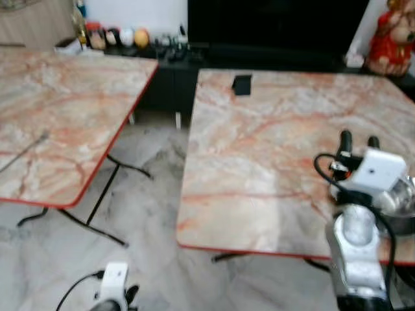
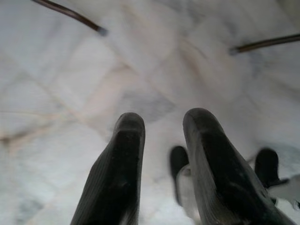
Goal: Setting the table
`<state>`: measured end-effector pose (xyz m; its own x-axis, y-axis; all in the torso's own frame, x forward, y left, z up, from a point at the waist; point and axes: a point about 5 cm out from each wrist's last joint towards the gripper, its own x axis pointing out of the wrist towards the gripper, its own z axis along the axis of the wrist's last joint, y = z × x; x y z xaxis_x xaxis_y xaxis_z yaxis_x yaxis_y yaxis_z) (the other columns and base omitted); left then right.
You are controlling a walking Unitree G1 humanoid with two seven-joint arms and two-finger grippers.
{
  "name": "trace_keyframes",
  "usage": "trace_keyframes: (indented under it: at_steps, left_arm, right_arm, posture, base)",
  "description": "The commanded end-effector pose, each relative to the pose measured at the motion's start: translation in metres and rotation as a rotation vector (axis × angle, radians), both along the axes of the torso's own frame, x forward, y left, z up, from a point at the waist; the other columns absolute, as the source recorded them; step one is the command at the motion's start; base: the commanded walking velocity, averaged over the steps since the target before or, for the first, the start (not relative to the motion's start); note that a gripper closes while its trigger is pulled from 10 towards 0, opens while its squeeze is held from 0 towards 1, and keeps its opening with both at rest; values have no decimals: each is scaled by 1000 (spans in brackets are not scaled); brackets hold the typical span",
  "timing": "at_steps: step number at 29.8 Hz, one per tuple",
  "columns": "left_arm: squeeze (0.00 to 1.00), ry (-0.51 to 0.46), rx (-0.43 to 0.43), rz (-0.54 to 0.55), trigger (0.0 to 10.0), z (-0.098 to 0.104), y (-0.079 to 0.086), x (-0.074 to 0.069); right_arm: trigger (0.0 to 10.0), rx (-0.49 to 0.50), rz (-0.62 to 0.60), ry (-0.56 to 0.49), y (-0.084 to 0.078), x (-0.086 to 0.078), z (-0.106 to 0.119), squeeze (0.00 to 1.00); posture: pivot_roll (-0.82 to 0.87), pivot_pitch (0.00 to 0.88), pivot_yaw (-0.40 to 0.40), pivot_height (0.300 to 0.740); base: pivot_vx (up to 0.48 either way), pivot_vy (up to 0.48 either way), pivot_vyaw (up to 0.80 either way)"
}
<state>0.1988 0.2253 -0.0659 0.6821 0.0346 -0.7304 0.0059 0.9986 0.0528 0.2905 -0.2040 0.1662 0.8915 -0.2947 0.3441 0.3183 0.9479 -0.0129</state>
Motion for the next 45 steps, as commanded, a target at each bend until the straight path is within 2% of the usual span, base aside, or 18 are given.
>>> trace_keyframes:
  at_steps: [1,32,45]
  left_arm:
    - [0,2,-17,-5,10000,-2,-6,-1]
    - [0,-25,-36,14,10000,2,-9,6]
    - [0,-11,-38,23,10000,-1,-11,2]
  right_arm:
    - [10000,-6,-21,-13,-6,-1,3,0]
    - [10000,3,-5,-10,-2,7,7,0]
    - [10000,6,2,-10,0,9,7,0]
  posture:
    - [12,0,-8,727]
    - [18,0,-19,727]
    - [19,0,-23,727]
  base:
    - [0,289,0]
    - [0,291,0]
    - [0,290,0]
